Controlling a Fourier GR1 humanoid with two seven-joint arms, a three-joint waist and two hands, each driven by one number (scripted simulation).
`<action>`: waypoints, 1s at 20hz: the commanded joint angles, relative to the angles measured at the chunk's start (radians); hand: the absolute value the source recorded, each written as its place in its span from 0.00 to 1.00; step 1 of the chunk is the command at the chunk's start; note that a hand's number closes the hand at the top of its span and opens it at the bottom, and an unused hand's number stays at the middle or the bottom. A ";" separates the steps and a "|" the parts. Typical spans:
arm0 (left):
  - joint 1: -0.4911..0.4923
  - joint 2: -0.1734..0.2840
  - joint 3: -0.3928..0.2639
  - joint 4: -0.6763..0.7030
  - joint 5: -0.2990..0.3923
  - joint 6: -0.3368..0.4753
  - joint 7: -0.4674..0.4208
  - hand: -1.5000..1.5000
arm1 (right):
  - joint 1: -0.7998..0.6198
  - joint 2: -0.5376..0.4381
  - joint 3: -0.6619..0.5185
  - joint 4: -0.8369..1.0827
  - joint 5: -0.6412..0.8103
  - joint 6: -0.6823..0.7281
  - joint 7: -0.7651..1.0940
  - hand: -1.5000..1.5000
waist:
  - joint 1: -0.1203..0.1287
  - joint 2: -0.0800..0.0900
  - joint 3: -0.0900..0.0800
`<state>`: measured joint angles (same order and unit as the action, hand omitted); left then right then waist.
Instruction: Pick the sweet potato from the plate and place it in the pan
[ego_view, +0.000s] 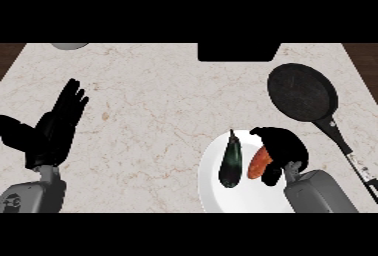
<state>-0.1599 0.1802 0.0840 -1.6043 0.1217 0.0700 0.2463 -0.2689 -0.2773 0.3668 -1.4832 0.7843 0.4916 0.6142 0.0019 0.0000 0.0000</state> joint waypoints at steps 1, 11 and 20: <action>-0.051 -0.002 0.030 0.141 -0.002 -0.020 -0.081 0.50 | -0.026 0.001 0.007 0.120 0.050 -0.094 -0.162 1.00 | -0.001 0.003 0.000; 0.027 -0.024 -0.009 -0.013 -0.039 0.003 0.005 0.50 | 0.025 0.052 -0.029 0.081 0.104 -0.125 -0.209 1.00 | -0.001 -0.001 0.000; -0.035 -0.021 0.012 0.007 -0.029 0.005 0.021 0.50 | 0.014 0.073 0.119 -0.078 0.193 -0.118 -0.287 1.00 | -0.003 -0.001 0.000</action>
<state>-0.1631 0.1658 0.1016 -1.6076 0.1081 0.0582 0.2580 -0.2483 -0.2070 0.4063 -1.5156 0.9509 0.3540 0.3865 -0.0011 -0.0026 -0.0015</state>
